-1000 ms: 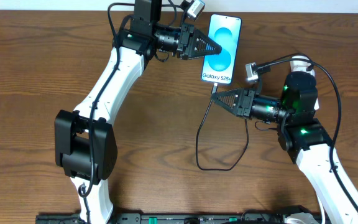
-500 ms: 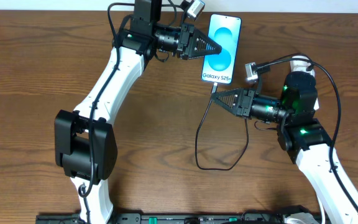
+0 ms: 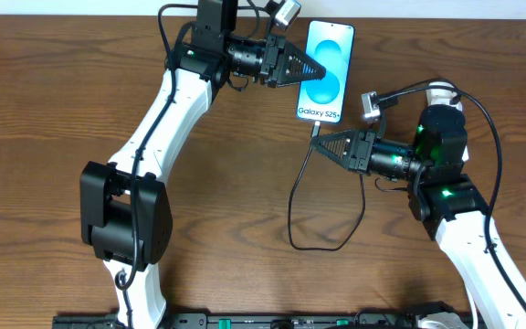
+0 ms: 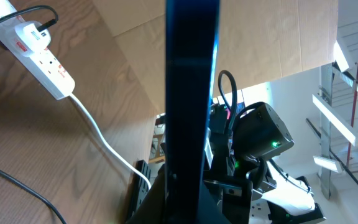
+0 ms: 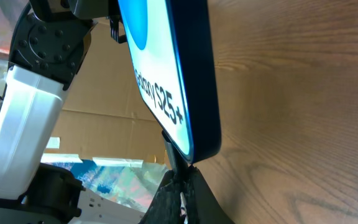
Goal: Plug charger to phone and switch on socket
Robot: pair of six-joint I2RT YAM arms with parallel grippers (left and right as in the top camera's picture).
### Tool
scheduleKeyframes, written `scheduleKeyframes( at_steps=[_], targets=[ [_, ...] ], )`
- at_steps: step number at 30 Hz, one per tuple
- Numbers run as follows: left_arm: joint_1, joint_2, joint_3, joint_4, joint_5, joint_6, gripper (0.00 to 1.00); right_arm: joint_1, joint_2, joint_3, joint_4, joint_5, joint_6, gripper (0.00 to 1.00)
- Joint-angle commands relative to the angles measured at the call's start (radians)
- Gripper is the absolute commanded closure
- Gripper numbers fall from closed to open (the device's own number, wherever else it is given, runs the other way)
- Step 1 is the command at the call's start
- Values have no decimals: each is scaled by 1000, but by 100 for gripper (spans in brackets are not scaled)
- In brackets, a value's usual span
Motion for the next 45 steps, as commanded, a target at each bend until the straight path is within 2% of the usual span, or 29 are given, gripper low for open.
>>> scheduleKeyframes(
  at_steps=[1,20,29,38,45],
  targets=[
    [-11,-43,4,3,60,10,93,-16,5,2,1,38,-2,99],
    [-11,-41,4,2,23,28,93,-18,3,4,-6,47,-18,99],
    [-11,-41,4,2,23,36,93,-23,-15,11,-70,58,-63,98],
    [-11,-41,4,2,5,52,93,-5,-17,94,-259,62,-175,99],
    [-11,-41,4,-13,-64,106,93,19,-17,218,-556,77,-409,99]
  ],
)
